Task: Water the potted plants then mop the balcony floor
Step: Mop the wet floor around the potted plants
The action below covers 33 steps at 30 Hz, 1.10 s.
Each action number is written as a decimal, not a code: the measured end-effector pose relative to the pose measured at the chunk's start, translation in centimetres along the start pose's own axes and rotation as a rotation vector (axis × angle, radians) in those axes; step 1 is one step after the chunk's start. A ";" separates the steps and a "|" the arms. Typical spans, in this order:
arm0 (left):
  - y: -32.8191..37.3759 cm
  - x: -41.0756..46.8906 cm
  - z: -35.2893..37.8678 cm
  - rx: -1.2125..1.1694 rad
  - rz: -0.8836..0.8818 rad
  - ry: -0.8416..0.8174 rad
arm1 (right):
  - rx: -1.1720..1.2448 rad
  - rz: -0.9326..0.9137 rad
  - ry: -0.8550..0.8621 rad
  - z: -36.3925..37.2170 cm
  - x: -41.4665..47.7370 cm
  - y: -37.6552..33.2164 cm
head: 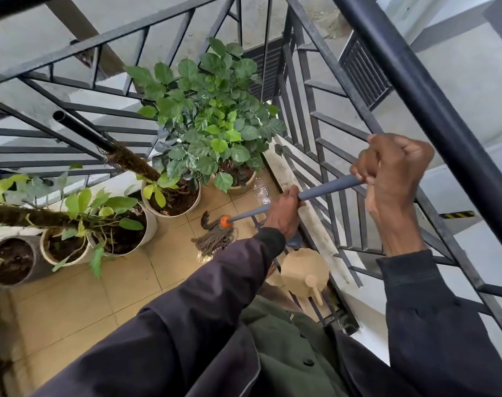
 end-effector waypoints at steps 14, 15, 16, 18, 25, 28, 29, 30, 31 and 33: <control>4.7 6.5 -1.1 -0.227 0.130 -0.024 | -0.211 -0.225 0.068 0.1 0.9 -2.1; 4.3 6.6 -0.9 -0.233 0.118 -0.035 | -0.231 -0.220 0.076 0.1 0.8 -1.5; 3.9 6.6 -0.8 -0.236 0.109 -0.046 | -0.244 -0.218 0.083 0.1 0.8 -1.1; 3.7 6.6 -0.7 -0.218 0.099 -0.052 | -0.247 -0.216 0.078 0.0 1.1 -0.7; 5.4 5.9 -1.8 -0.146 0.088 -0.051 | -0.183 -0.151 -0.028 -0.3 2.1 -2.3; 4.6 4.8 -1.6 -0.076 0.088 -0.067 | -0.142 -0.126 -0.030 -0.3 1.3 -2.1; 4.0 4.3 -1.6 -0.059 0.086 -0.068 | -0.131 -0.112 -0.023 -0.1 0.8 -1.9; 3.4 3.8 -1.7 -0.049 0.082 -0.069 | -0.115 -0.097 -0.015 0.2 0.4 -1.7; 2.9 3.2 -1.8 -0.046 0.079 -0.075 | -0.098 -0.086 -0.008 0.4 0.0 -1.5; 1.4 1.8 -2.3 -0.031 0.072 -0.091 | -0.085 -0.075 -0.002 1.5 -1.1 -1.1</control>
Point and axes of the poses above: each hand's wrist, its own x-axis towards the middle knuckle, its own z-axis out of the palm, y = z × x, the point moved 3 cm from there along x, towards the middle knuckle, and after that the axes turned 2 degrees about -y, right-handed, at the moved point
